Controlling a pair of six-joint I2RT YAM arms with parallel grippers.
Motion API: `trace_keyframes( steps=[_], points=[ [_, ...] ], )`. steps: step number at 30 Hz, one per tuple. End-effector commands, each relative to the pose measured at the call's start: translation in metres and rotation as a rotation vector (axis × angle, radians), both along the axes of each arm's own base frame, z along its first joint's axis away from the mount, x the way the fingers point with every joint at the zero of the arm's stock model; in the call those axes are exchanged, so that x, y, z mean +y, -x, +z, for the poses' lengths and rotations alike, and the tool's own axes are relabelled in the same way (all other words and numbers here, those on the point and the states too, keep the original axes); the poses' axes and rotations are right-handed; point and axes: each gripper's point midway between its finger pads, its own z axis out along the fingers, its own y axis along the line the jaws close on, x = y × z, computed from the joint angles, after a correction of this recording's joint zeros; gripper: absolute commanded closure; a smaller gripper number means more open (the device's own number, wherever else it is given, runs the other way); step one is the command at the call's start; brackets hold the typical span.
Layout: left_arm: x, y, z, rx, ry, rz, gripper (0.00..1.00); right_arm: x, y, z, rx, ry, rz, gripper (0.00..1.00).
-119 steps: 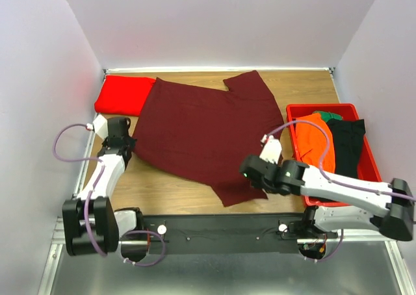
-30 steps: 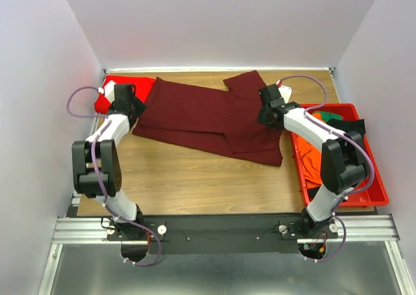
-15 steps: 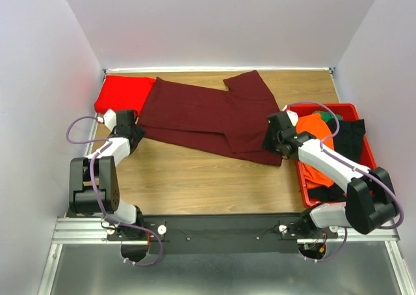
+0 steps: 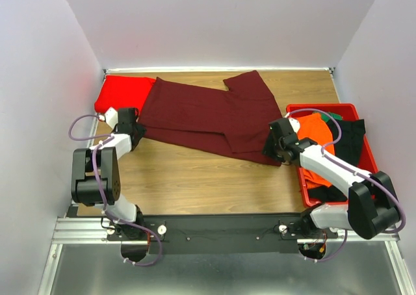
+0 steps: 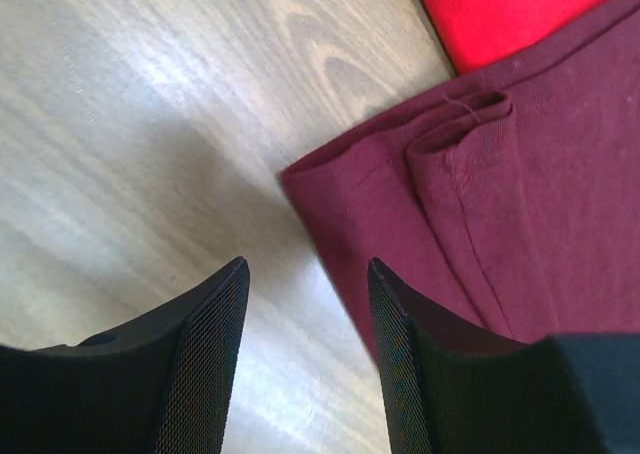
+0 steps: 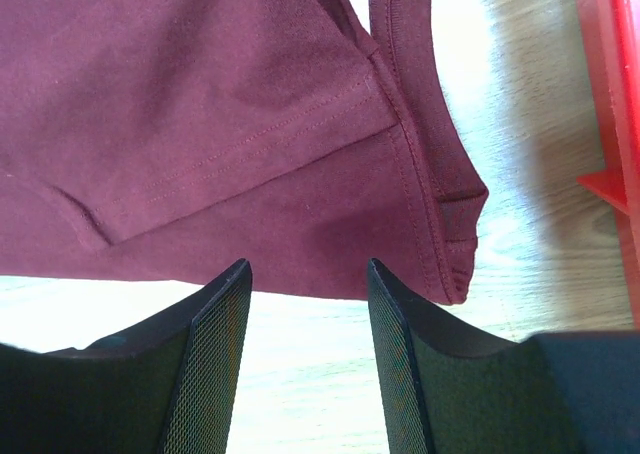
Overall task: Fold and stack the t-shirts
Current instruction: Fold the tshirt
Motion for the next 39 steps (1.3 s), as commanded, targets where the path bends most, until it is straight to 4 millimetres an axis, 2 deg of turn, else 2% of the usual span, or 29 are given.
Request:
trace_keyframes(
  steps=[1,7,14,20,25,39],
  points=[
    [0.004,-0.018,0.003,-0.037,-0.007,0.029,0.42,0.005,0.001,0.002,-0.016,-0.03,-0.006,0.43],
    [0.004,-0.026,-0.004,-0.024,-0.001,0.034,0.49,0.003,0.01,-0.003,-0.003,-0.065,-0.048,0.39],
    [0.003,-0.029,-0.005,-0.023,-0.002,0.027,0.62,0.0,0.017,-0.008,0.005,-0.109,-0.132,0.34],
    [0.004,-0.029,-0.005,-0.019,-0.007,0.018,0.87,-0.007,0.016,-0.008,-0.013,-0.118,-0.22,0.31],
    [0.003,-0.027,-0.005,-0.021,-0.006,0.015,0.99,-0.011,0.019,-0.019,0.022,-0.1,-0.257,0.32],
    [0.0,-0.013,-0.009,-0.035,0.008,0.013,1.0,-0.021,0.021,-0.044,0.084,-0.016,-0.292,0.37]
  ],
)
